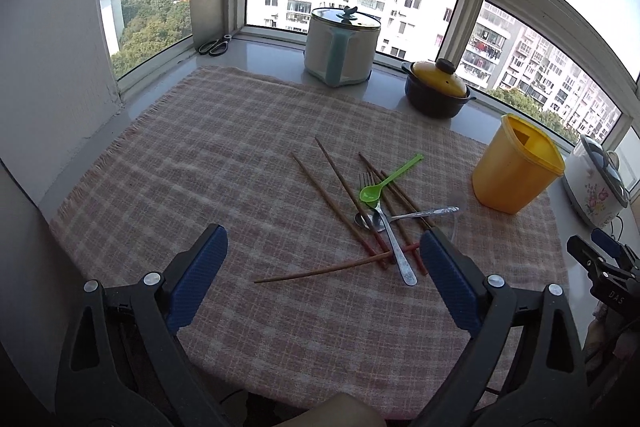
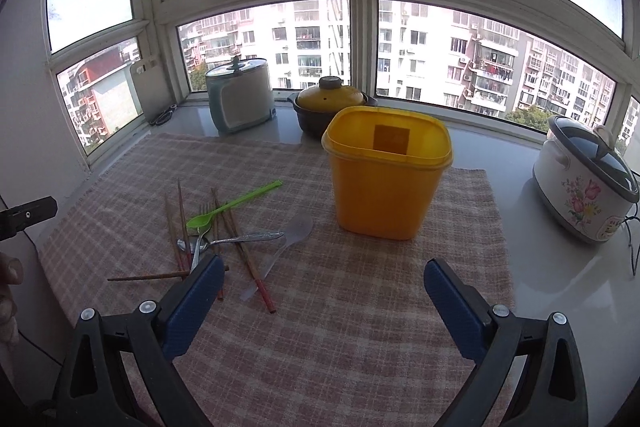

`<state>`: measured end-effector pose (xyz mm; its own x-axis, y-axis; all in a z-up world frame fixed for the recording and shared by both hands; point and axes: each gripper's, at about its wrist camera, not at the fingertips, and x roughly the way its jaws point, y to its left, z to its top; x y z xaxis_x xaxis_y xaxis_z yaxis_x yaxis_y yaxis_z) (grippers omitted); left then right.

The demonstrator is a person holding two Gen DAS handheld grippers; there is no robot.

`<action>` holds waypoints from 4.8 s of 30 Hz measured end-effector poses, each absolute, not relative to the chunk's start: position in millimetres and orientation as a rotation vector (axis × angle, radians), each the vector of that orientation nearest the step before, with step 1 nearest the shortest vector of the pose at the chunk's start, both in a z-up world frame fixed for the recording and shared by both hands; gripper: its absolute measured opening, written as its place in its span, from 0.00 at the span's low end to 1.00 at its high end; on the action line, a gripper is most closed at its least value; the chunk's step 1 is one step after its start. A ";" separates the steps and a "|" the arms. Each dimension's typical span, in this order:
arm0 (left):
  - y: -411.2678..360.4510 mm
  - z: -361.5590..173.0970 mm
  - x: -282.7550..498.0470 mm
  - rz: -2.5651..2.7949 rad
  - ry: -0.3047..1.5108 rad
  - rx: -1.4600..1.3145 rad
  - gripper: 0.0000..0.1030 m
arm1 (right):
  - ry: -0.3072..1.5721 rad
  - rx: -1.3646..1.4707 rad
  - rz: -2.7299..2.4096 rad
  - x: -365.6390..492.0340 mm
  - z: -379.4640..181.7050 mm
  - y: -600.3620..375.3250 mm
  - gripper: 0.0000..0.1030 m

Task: Organize utensils
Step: 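Move both tools down toward the pile of chopsticks and cutlery, then close the left tool around a wooden chopstick in the pile, then close the right tool on a red-tipped chopstick while the left tool lifts its chopstick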

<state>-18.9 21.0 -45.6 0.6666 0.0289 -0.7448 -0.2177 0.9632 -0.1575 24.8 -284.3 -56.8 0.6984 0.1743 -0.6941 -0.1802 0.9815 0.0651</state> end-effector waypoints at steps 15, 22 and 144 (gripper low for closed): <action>18.5 -123.9 -11.5 0.035 1.104 -0.588 0.60 | 0.965 0.105 0.357 53.1 -96.4 -308.3 0.81; 11.1 -127.2 27.8 -0.099 1.142 -0.532 0.45 | 1.029 0.182 0.341 70.6 -111.8 -302.5 0.70; 68.5 -184.9 111.6 -0.043 1.155 -0.535 0.04 | 1.352 0.006 0.573 182.3 -181.5 -173.7 0.05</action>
<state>111.6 68.5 -184.9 0.4174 -0.3018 -0.8571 -0.2371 0.8744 -0.4234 182.3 -173.7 -181.5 0.1025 0.3913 -0.9145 -0.3846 0.8635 0.3263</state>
